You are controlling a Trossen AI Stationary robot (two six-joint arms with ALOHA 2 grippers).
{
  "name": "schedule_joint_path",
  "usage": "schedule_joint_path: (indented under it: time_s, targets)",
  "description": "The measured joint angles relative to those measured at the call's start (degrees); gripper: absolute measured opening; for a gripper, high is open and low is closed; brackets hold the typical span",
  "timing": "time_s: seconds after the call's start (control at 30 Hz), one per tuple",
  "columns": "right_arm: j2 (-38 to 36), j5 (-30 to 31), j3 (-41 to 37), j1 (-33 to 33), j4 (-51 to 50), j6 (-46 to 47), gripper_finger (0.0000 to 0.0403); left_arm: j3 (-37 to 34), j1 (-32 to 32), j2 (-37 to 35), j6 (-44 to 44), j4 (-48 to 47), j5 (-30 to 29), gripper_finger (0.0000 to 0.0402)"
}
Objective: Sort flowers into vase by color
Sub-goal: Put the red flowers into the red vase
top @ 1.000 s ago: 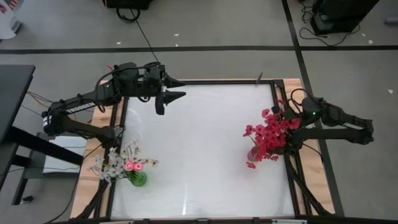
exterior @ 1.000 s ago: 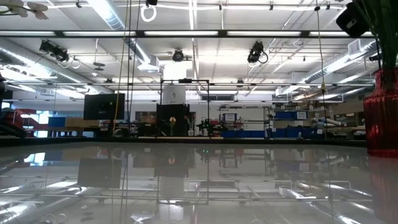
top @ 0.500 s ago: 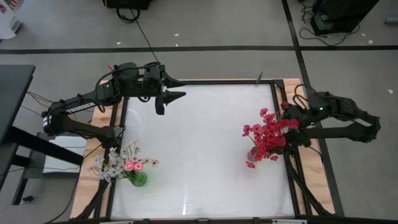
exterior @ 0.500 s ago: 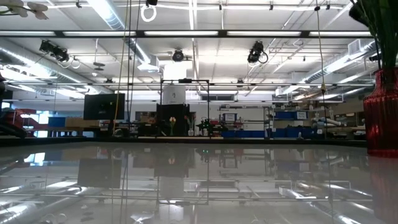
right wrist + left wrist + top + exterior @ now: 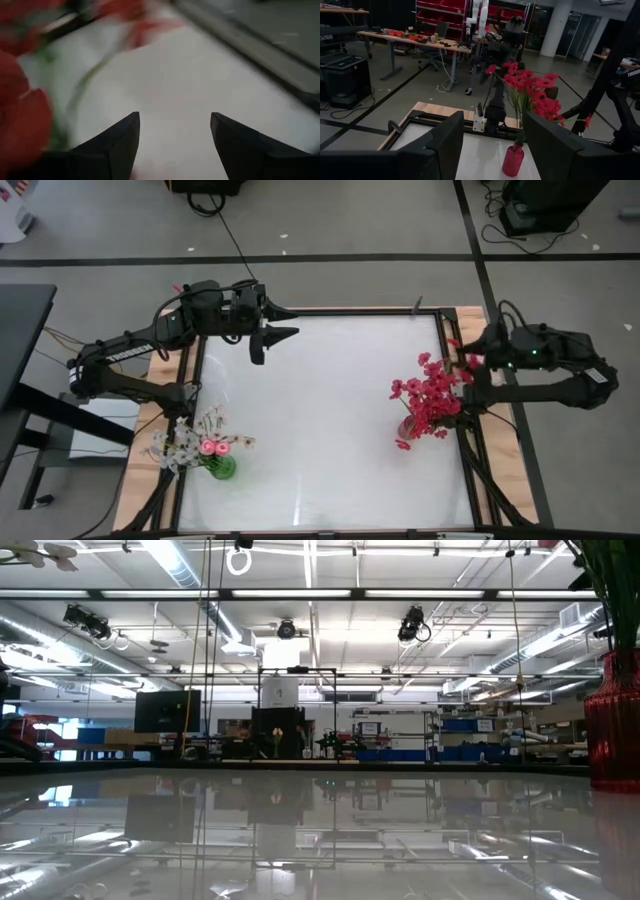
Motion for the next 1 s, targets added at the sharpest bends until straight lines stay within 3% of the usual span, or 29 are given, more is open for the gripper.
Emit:
schedule_joint_path:
  time_s: [0.2, 0.3, 0.47, 0.63, 1.0]
  targets:
    - [0.0, 20.6, -0.1, 0.0, 1.1, 10.6, 0.0241, 0.0, 0.0, 0.0, 0.0, 0.0, 0.0, 0.0213]
    - [0.1, 23.3, -2.2, 0.0, 2.9, 17.2, 0.0232, 0.0, 0.0, 0.0, 0.0, 0.0, 0.0, 0.0213]
    - [1.7, 21.5, -10.9, -0.5, 15.3, 21.5, 0.0215, 0.0, 0.0, 0.0, 0.0, 0.0, 0.0, 0.0213]
    - [5.8, 19.7, -18.3, -5.3, 28.4, 23.6, 0.0201, 0.0, 0.0, 0.0, 0.0, 0.0, 0.0, 0.0213]
    - [14.3, 1.8, -27.5, -25.0, 41.9, 22.6, 0.0166, 0.0, 0.0, 0.0, 0.0, 0.0, 0.0, 0.0213]
